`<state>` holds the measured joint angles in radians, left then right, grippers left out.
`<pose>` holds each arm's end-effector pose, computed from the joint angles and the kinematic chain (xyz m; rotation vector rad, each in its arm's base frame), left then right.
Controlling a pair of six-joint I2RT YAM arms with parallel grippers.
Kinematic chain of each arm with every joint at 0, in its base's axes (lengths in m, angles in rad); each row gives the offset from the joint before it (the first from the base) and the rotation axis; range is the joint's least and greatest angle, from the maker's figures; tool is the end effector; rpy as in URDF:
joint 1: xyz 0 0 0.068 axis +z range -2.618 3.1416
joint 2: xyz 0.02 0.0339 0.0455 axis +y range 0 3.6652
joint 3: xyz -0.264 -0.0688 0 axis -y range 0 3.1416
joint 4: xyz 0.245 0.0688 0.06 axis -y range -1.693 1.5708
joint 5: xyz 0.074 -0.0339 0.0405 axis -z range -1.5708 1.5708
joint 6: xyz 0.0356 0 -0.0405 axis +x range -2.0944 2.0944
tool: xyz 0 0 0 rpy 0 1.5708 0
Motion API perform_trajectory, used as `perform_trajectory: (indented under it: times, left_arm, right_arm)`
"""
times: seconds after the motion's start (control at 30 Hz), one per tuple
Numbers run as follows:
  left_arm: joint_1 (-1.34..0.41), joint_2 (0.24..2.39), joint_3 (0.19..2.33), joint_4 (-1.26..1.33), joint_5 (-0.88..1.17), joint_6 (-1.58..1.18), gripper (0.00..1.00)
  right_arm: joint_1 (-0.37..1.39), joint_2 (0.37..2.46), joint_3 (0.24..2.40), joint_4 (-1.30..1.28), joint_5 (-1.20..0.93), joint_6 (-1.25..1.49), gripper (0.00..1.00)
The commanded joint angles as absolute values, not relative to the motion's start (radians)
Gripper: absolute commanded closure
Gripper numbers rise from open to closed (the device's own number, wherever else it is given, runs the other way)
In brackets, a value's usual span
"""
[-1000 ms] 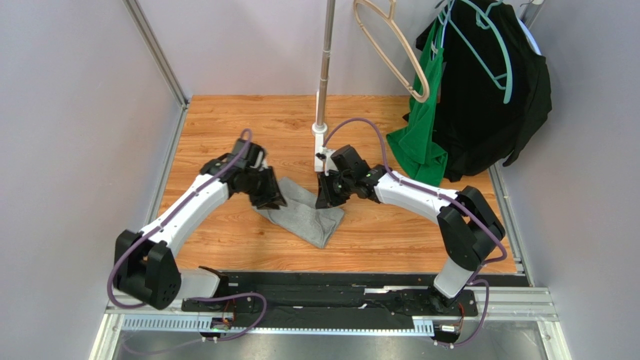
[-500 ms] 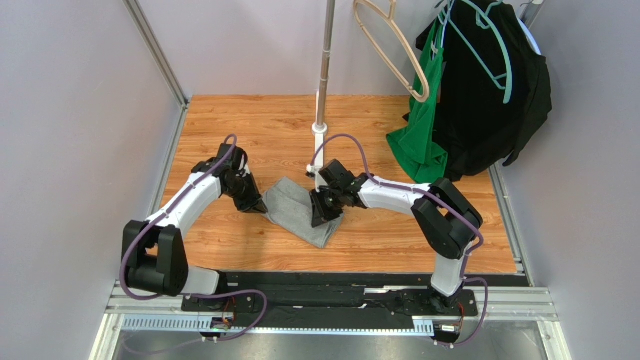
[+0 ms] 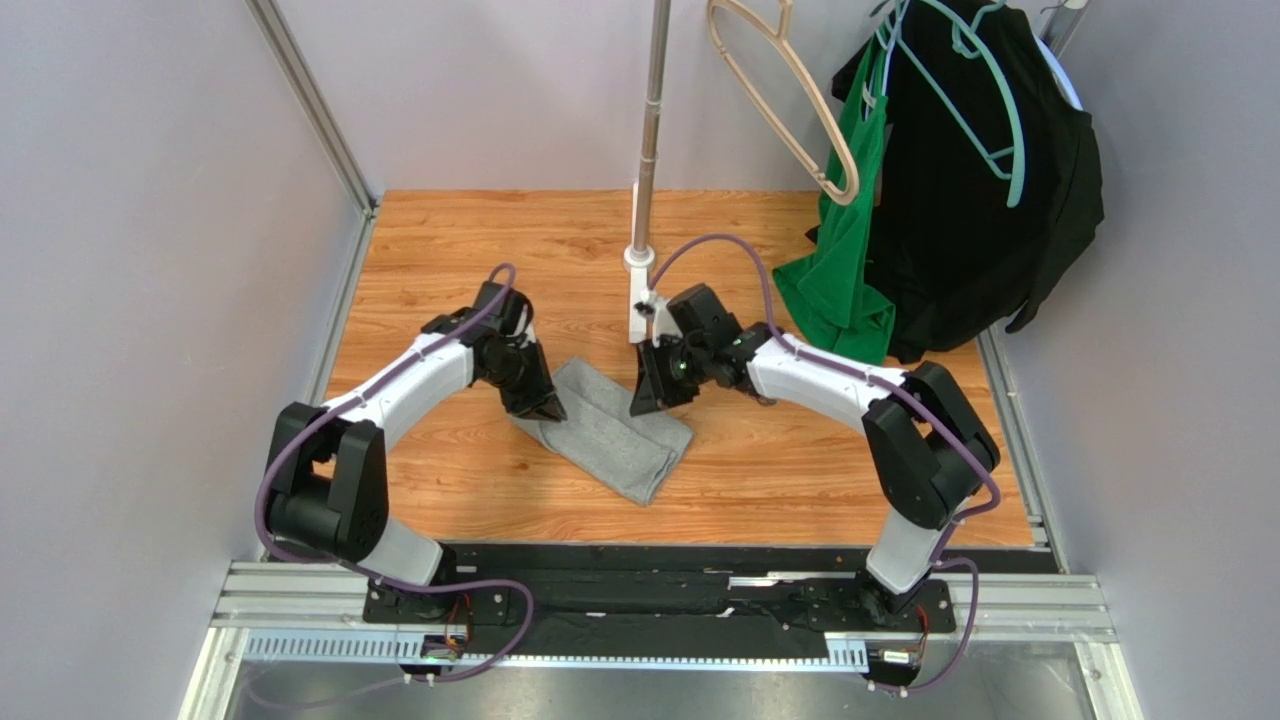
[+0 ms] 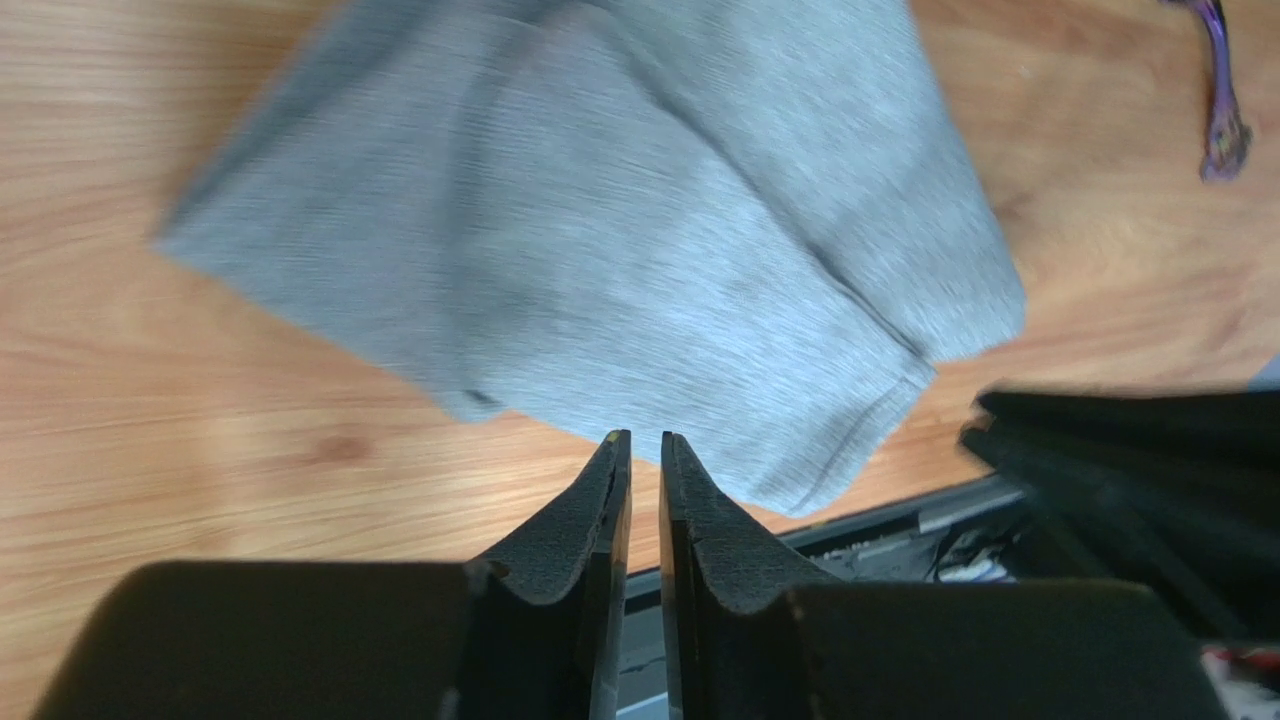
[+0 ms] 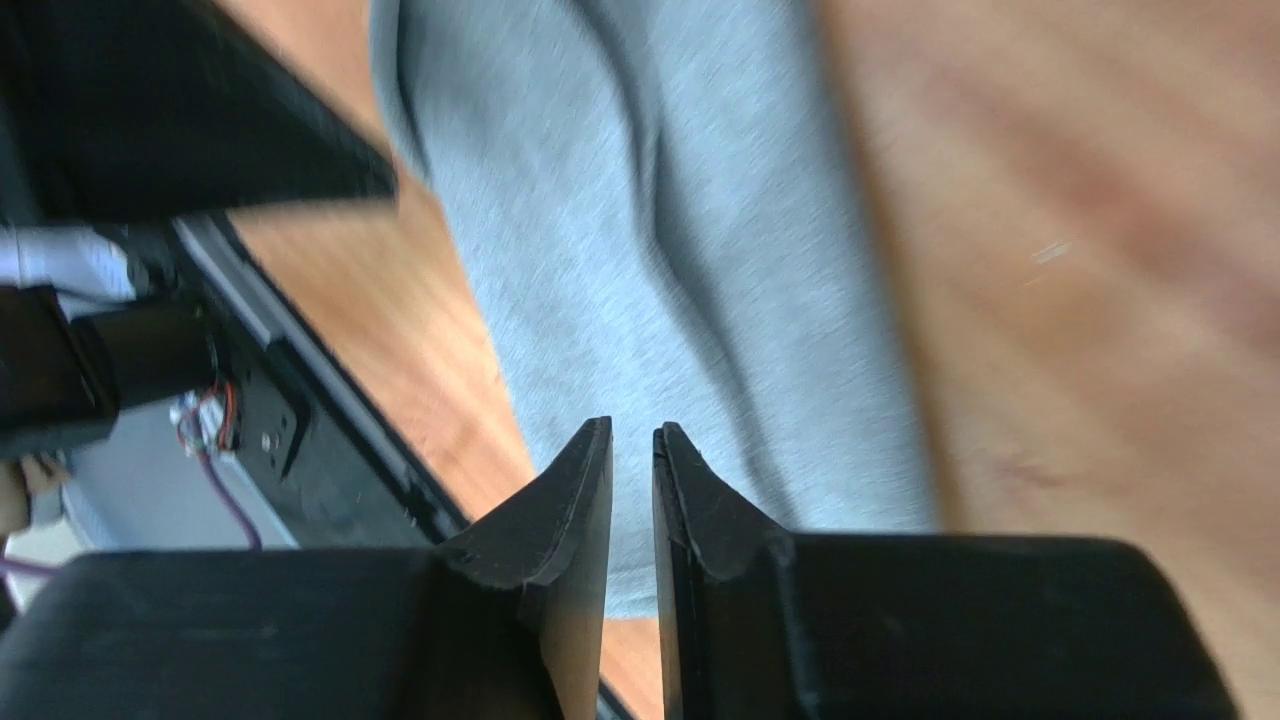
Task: Fold the napkin into a case and place the utensils inside
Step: Fold the lower triangle-folded napkin at the center of the board.
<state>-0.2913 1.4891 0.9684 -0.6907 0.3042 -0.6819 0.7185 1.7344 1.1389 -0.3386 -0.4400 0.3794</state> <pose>0.2640 -0.0903 0.2057 -0.4832 2.8584 -0.6388 0.2630 0.2501 0.2008 -0.6419 2.5880 0.9646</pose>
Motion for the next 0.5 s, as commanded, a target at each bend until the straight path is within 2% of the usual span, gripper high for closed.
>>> perform_trajectory:
  times: [0.0, 0.1, 0.13, 0.17, 0.33, 0.47]
  left_arm:
    - [-0.391, 1.545, 1.012, -0.615, 0.328, -0.739, 0.81]
    - [-0.478, 1.644, 1.075, -0.601, 0.339, -0.750, 0.82]
    - [-0.517, 1.690, 1.094, -0.597, 0.344, -0.755, 0.82]
    - [-0.532, 1.709, 1.126, -0.597, 0.347, -0.762, 0.82]
    - [-0.617, 1.781, 1.146, -0.594, 0.354, -0.798, 0.85]
    - [-0.624, 1.845, 1.157, -0.690, 0.328, -0.718, 0.85]
  right_arm:
    - [0.675, 1.776, 1.195, -0.344, -0.393, 0.334, 0.81]
    - [0.664, 1.804, 1.169, -0.330, -0.387, 0.339, 0.86]
    - [0.664, 1.807, 1.158, -0.322, -0.374, 0.353, 0.92]
    - [0.663, 1.807, 1.134, -0.322, -0.355, 0.359, 0.93]
    - [0.664, 1.773, 1.022, -0.266, -0.281, 0.409, 1.00]
    - [0.678, 1.734, 0.922, -0.223, -0.215, 0.561, 1.00]
